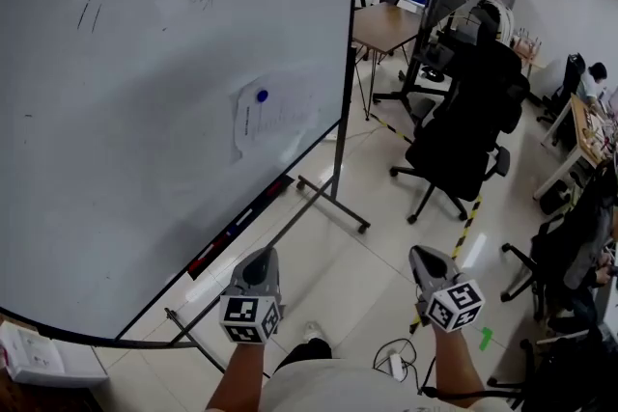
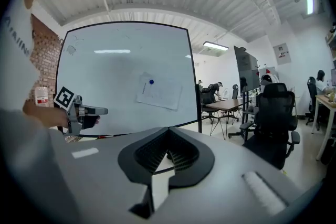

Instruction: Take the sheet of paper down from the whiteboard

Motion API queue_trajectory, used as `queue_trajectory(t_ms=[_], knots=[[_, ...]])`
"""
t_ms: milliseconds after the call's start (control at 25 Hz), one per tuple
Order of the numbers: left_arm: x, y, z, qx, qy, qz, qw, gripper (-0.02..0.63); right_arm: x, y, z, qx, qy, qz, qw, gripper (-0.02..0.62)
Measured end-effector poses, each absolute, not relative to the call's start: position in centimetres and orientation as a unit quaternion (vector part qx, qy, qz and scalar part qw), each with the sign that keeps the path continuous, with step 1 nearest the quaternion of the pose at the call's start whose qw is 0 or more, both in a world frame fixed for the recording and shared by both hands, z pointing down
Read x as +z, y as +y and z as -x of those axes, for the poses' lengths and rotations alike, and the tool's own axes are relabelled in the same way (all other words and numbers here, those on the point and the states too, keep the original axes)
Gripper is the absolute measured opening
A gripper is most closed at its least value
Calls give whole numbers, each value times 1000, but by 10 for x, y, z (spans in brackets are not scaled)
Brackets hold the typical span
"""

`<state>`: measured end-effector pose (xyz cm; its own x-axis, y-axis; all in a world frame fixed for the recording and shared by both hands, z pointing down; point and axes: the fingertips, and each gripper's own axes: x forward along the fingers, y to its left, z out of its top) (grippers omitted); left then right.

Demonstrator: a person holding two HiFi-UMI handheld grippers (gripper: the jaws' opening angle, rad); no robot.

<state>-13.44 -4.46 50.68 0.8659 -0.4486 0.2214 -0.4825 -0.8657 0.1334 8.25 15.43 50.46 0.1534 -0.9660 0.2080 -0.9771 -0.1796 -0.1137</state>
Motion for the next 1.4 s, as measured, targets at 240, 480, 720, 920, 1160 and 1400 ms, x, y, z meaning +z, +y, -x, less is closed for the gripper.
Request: queue_trajectory(t_ms=[240,480,720,920,1160,1400], knots=[[500,-116,122,83,-256,-958,96,2,489,76,-97,106,-660,-743,34,6],[502,-147,106,80,-259,-958,98,2,495,34,-114,118,-666,-735,39,6],[509,-171,103,83,-285,-950,99,2,501,-21,-128,120,-695,-708,31,6],[511,-196,93,88,-328,-935,100,2,508,-78,-149,122,-732,-671,20,6],[505,-231,46,92,-382,-914,98,2,501,-148,-206,114,-775,-622,9,6],[479,-254,12,74,-473,-873,91,2,470,-216,-252,85,-835,-544,9,6]])
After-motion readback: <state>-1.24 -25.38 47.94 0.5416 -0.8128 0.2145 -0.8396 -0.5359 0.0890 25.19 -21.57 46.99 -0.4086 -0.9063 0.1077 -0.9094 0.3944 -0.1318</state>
